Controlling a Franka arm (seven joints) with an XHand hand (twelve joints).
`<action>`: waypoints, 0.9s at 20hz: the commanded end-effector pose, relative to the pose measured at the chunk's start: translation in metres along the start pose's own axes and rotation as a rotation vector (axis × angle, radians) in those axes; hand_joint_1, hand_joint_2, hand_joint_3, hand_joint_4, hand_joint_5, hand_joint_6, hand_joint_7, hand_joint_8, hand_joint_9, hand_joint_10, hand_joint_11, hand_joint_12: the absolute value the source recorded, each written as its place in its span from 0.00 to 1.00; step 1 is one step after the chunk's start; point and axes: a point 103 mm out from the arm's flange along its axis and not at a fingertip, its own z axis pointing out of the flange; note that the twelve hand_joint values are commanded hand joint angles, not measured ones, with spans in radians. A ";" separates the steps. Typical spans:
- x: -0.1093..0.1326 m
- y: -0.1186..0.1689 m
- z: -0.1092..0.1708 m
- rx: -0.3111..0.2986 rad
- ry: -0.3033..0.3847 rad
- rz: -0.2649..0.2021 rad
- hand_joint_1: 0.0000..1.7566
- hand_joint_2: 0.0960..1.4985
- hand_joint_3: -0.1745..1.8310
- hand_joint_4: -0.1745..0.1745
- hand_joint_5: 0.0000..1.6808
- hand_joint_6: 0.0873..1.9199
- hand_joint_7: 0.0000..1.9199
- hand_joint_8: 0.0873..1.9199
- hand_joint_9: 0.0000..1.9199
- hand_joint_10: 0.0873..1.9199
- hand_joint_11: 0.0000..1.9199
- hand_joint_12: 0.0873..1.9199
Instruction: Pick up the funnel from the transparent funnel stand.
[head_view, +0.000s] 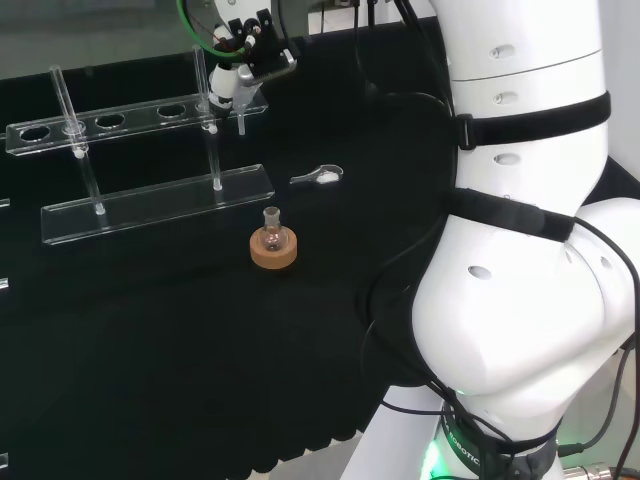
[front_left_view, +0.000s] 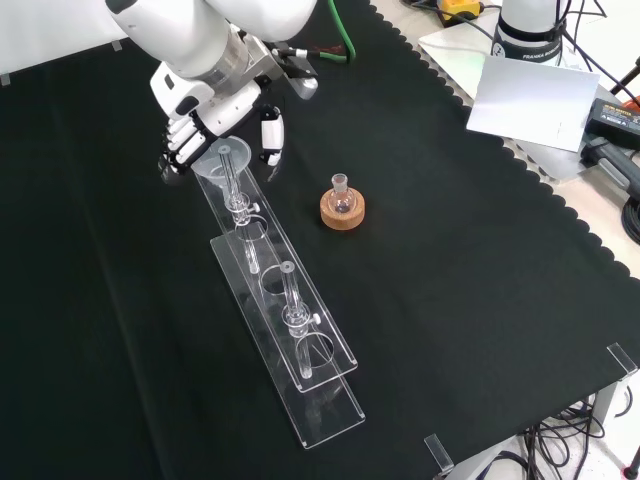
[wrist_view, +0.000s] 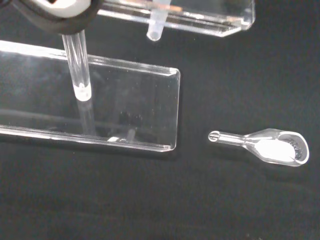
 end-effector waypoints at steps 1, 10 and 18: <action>0.000 0.000 0.000 0.001 -0.005 0.004 0.45 0.41 0.29 0.45 0.09 0.00 0.00 0.23 0.09 0.42 0.16 0.77; -0.005 -0.001 0.001 0.006 -0.014 0.026 0.44 0.40 0.32 0.43 0.15 0.00 0.01 0.28 0.22 0.36 0.17 0.76; -0.012 -0.015 -0.012 -0.218 -0.175 0.129 0.42 0.50 0.33 0.40 0.40 0.05 0.32 0.35 0.50 0.28 0.24 0.68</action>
